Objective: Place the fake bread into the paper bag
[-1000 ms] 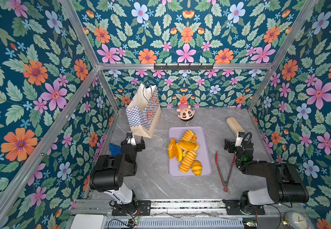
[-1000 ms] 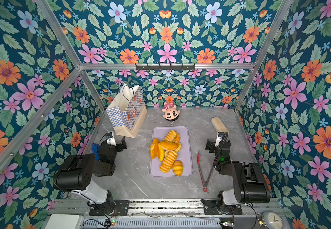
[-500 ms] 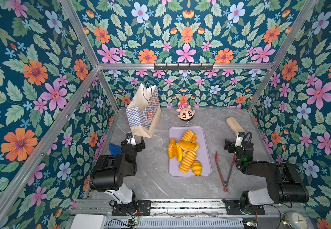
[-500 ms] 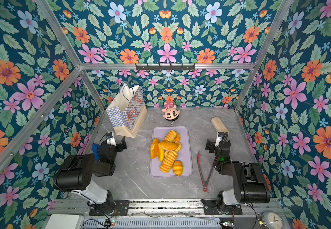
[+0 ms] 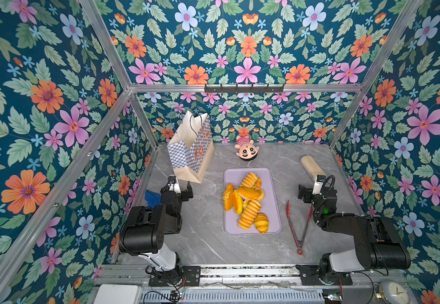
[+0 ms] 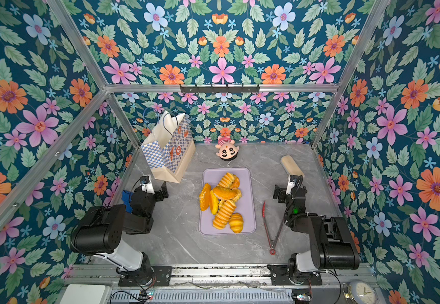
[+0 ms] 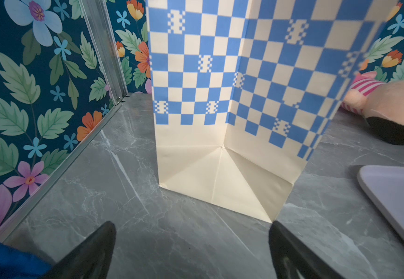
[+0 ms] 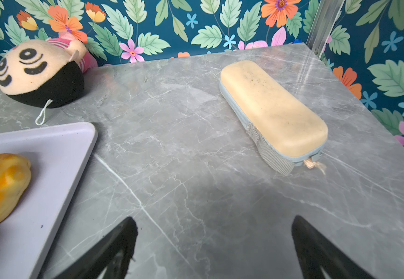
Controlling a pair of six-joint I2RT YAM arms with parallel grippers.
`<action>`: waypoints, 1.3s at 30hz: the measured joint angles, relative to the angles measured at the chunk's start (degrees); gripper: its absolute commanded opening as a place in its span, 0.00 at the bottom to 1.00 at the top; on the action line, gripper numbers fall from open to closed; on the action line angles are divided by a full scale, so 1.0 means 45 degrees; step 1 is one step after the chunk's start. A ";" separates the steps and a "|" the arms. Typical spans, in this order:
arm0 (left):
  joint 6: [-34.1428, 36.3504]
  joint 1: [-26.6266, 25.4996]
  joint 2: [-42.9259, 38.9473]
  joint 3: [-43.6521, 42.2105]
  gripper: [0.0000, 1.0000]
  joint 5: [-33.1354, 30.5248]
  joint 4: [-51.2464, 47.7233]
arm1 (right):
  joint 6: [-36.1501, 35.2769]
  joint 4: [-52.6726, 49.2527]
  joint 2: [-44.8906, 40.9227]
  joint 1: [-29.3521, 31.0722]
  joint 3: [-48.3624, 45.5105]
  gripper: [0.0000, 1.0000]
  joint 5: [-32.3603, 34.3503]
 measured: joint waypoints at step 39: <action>-0.6985 -0.0010 -0.9209 0.5328 0.88 0.2696 -1.5713 | 0.6785 -1.8700 -0.7864 -0.0005 0.6479 0.70 -0.1511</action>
